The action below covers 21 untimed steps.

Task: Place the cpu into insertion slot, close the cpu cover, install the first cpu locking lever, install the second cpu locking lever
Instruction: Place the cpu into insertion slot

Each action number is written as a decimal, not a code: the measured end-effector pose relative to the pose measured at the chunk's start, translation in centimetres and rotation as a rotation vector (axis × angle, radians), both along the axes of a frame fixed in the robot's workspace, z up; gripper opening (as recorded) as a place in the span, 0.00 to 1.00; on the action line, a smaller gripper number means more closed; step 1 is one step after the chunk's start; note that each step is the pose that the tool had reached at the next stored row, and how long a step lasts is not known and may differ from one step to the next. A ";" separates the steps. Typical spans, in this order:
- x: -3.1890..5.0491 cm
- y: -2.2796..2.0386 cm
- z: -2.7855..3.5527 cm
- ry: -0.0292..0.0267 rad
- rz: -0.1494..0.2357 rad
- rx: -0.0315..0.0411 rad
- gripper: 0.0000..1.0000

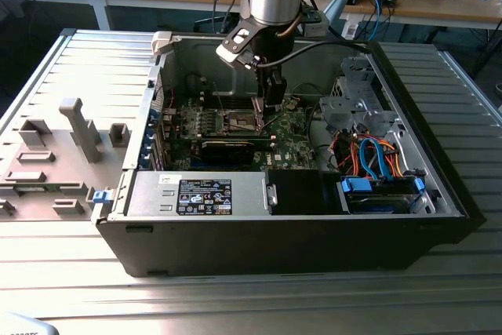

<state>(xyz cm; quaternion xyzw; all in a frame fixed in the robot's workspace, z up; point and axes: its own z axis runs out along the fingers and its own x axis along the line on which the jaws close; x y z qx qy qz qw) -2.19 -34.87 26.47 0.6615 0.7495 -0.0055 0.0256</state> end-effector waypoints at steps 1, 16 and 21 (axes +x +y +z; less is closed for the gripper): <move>0.00 0.00 0.00 0.0000 -0.001 0.0000 0.54; 0.00 0.00 -0.01 0.0000 -0.010 0.0000 0.54; 0.00 0.00 -0.01 0.0000 -0.013 0.0000 0.54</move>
